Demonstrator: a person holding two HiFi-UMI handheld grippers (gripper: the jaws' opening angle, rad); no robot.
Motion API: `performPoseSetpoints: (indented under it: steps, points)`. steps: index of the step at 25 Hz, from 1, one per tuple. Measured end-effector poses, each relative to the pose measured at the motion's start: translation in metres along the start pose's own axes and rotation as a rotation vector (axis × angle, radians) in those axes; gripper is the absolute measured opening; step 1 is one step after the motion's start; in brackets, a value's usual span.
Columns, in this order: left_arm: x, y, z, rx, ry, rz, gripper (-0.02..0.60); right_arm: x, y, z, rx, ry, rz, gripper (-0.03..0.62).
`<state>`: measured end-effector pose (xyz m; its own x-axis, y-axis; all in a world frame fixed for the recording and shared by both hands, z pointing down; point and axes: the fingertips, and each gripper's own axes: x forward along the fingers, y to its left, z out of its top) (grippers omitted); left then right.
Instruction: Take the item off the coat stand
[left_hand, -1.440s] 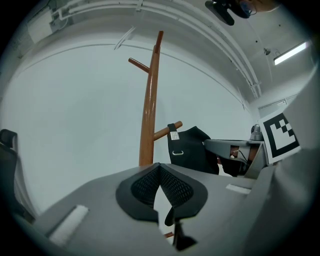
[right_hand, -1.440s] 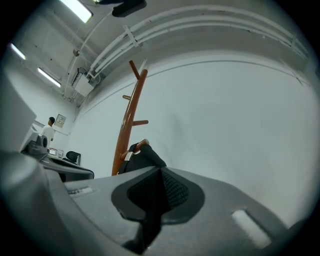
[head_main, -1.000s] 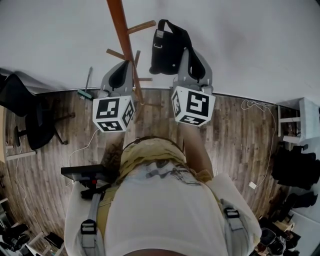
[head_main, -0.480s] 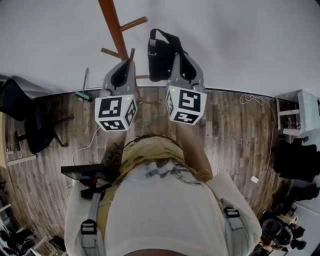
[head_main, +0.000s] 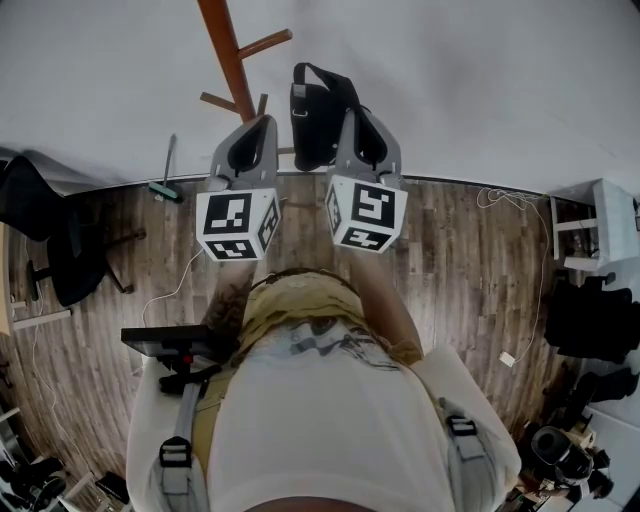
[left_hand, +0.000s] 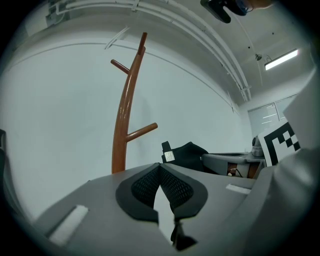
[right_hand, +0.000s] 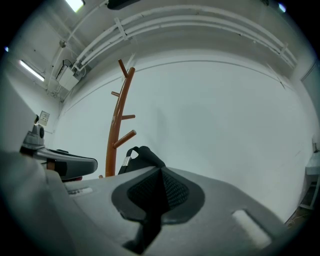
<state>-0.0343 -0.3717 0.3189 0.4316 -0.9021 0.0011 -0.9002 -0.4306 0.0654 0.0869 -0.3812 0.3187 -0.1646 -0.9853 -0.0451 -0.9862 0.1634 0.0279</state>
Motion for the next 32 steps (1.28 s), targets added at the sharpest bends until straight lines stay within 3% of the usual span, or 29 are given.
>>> performPoseSetpoints:
  steps: [32]
  points:
    - [-0.0022, -0.0028, -0.0031, -0.005, 0.001, -0.001, 0.0, -0.0085, -0.0012, 0.0055, -0.011, -0.01, -0.011, 0.002]
